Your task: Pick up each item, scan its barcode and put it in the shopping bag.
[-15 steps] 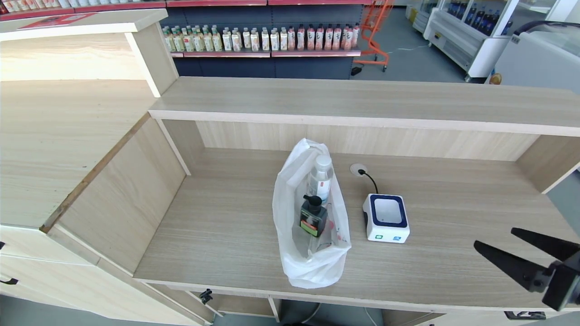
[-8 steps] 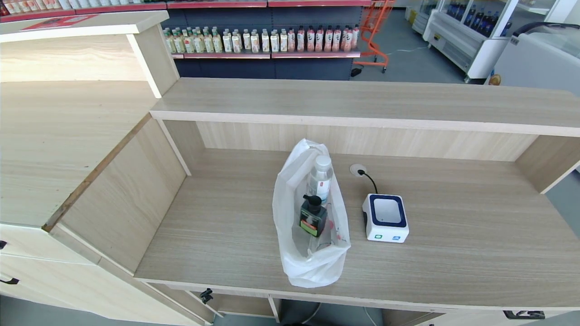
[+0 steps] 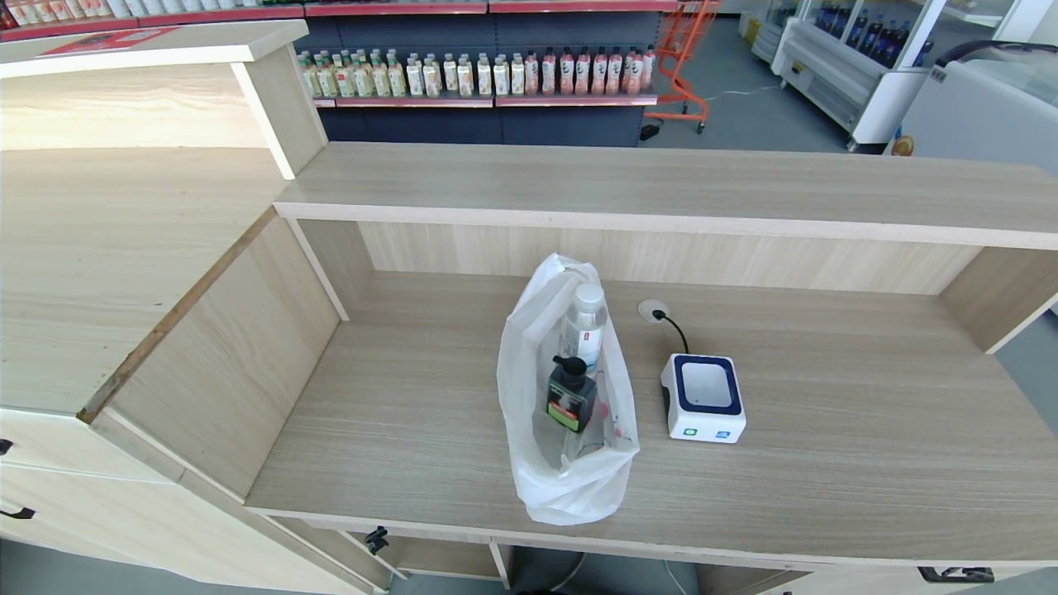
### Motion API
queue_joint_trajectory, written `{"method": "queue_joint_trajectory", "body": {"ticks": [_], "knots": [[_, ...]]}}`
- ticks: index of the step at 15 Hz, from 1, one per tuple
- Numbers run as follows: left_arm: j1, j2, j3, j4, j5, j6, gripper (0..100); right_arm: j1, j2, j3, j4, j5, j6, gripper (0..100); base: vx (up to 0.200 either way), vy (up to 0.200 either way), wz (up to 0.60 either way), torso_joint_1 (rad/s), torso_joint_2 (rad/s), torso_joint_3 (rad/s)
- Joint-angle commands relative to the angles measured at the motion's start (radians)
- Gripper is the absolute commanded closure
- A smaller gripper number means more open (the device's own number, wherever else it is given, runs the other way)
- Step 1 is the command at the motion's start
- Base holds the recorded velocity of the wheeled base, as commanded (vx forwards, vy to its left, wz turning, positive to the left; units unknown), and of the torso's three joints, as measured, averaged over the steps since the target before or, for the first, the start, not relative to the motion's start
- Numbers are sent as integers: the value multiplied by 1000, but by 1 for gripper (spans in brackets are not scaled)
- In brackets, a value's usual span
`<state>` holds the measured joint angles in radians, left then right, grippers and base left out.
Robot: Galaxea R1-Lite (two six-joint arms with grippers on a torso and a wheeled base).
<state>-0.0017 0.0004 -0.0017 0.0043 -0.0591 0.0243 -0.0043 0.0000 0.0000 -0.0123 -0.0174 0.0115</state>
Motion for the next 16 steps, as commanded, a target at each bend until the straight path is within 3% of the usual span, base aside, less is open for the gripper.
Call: {"method": "queue_joint_trajectory", "body": {"ticks": [1,12,16], "knots": [[0,0,0,0,-1,0,0,0,0,0,0,1,1,100,0,0,0,0,0,0],[0,0,0,0,-1,0,0,0,0,0,0,-1,16,100,0,0,0,0,0,0],[0,1,0,0,-1,0,0,0,0,0,0,-1,18,100,0,-200,0,5,-1,2]]}}
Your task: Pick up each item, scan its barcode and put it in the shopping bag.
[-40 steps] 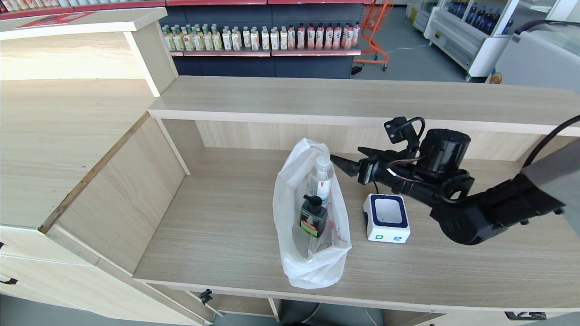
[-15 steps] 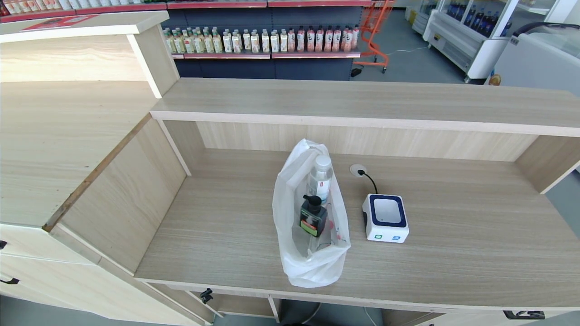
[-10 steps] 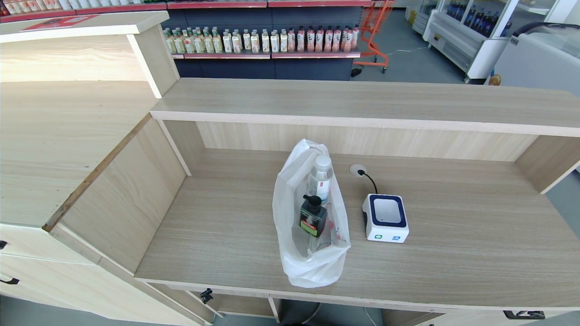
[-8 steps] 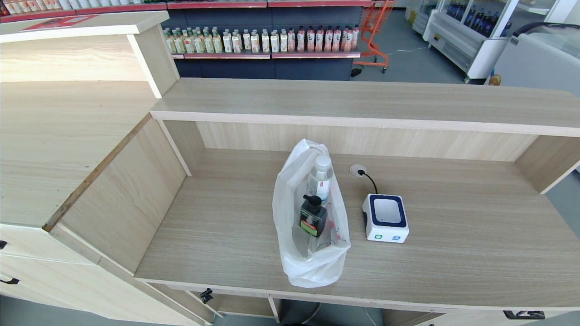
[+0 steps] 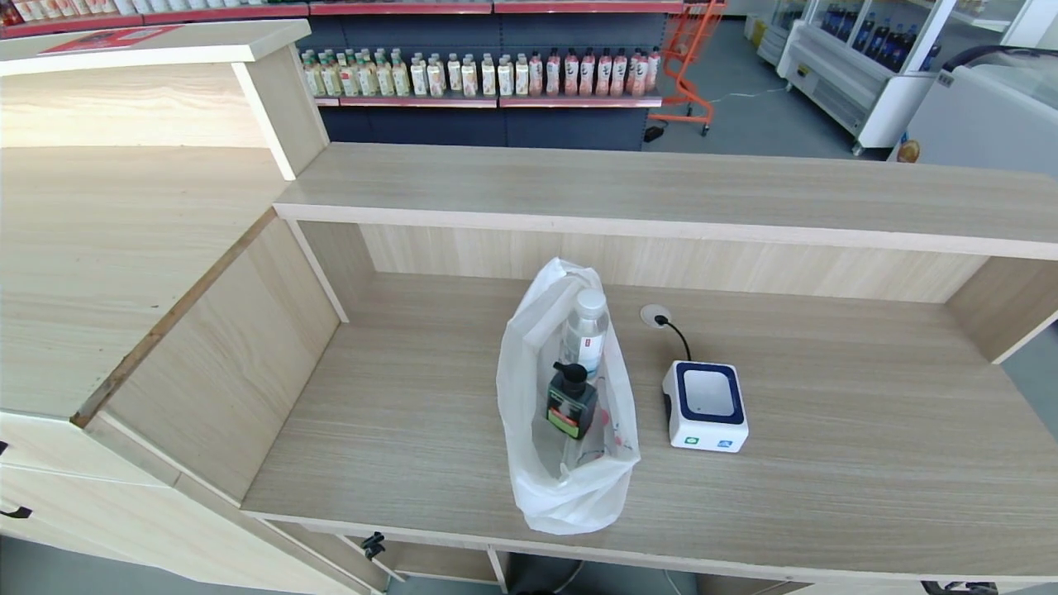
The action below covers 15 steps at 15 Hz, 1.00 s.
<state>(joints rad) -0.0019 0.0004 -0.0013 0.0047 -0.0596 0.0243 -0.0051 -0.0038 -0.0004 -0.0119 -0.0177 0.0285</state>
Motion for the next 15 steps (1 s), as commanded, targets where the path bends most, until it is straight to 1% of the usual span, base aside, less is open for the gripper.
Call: {"method": "queue_joint_trajectory", "body": {"ticks": [1,7,15], "knots": [[0,1,0,0,0,0,0,1,4,0,0,-1,1,100,0,-200,0,27,7,-2],[0,0,0,0,0,0,0,1,4,0,0,-1,-1,100,0,-200,0,5,3,4],[0,0,0,0,0,0,0,1,4,0,0,-1,-1,100,0,0,0,0,0,0]]}}
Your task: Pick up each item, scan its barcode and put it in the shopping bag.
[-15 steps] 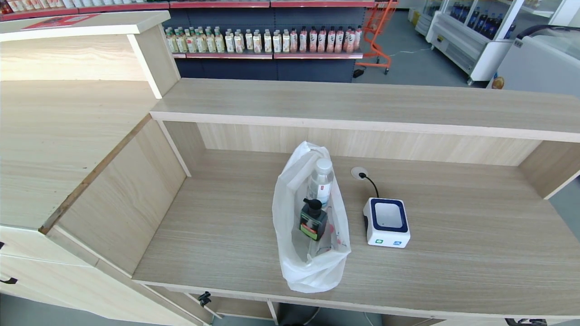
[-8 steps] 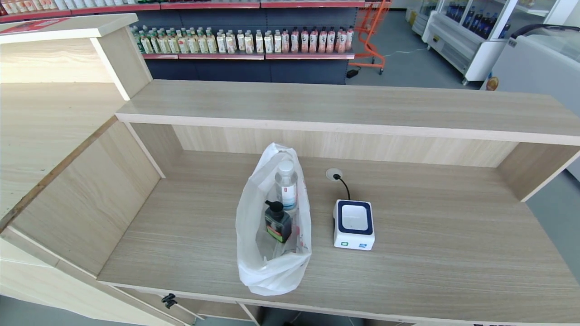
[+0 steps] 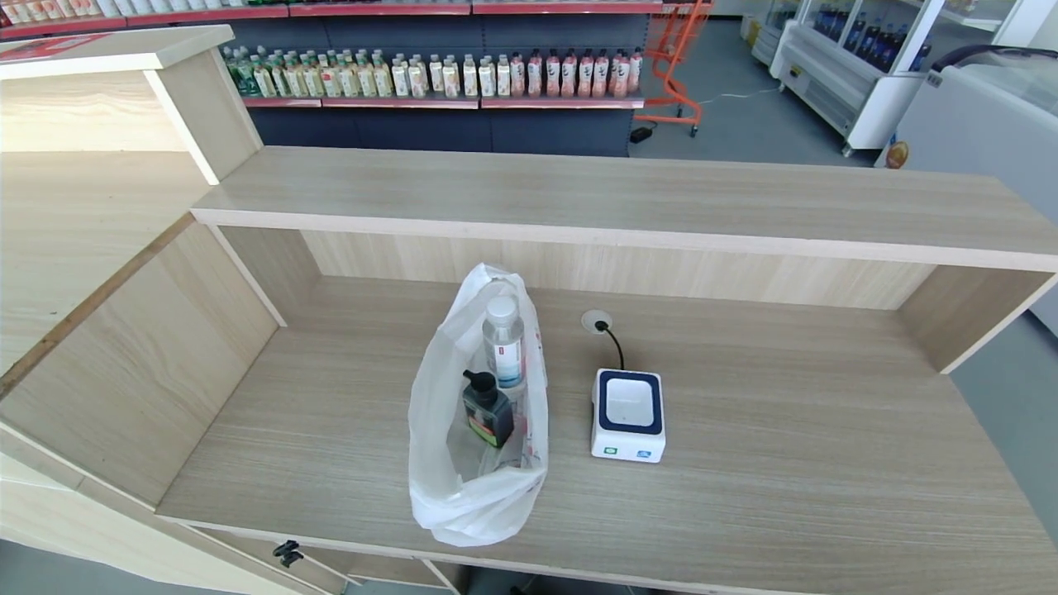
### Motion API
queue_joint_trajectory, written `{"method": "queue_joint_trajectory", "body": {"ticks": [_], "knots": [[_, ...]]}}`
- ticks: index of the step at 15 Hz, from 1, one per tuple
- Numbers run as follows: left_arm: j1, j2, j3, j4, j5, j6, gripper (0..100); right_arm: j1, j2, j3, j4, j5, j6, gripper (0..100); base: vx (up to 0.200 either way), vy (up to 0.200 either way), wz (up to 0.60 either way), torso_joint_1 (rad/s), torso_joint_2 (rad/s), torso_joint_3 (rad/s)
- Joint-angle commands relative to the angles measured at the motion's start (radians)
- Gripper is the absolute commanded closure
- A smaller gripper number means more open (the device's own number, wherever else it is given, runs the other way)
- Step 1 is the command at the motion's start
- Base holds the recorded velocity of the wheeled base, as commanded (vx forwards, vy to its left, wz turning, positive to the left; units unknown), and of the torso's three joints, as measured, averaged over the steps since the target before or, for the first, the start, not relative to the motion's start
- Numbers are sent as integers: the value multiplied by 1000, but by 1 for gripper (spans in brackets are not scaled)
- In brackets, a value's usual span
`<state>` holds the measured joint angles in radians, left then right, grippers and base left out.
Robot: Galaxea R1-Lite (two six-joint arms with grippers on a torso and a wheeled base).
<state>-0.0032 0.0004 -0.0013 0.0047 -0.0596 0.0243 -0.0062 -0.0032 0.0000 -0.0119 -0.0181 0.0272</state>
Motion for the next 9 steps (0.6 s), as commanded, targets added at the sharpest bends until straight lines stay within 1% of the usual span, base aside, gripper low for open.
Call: {"method": "queue_joint_trajectory", "body": {"ticks": [1,9], "knots": [[2,0,1,0,0,0,0,2,3,0,0,0,0,100,0,0,0,0,0,0],[2,0,0,0,0,0,0,2,3,0,0,0,2,100,0,0,0,0,0,0]]}}
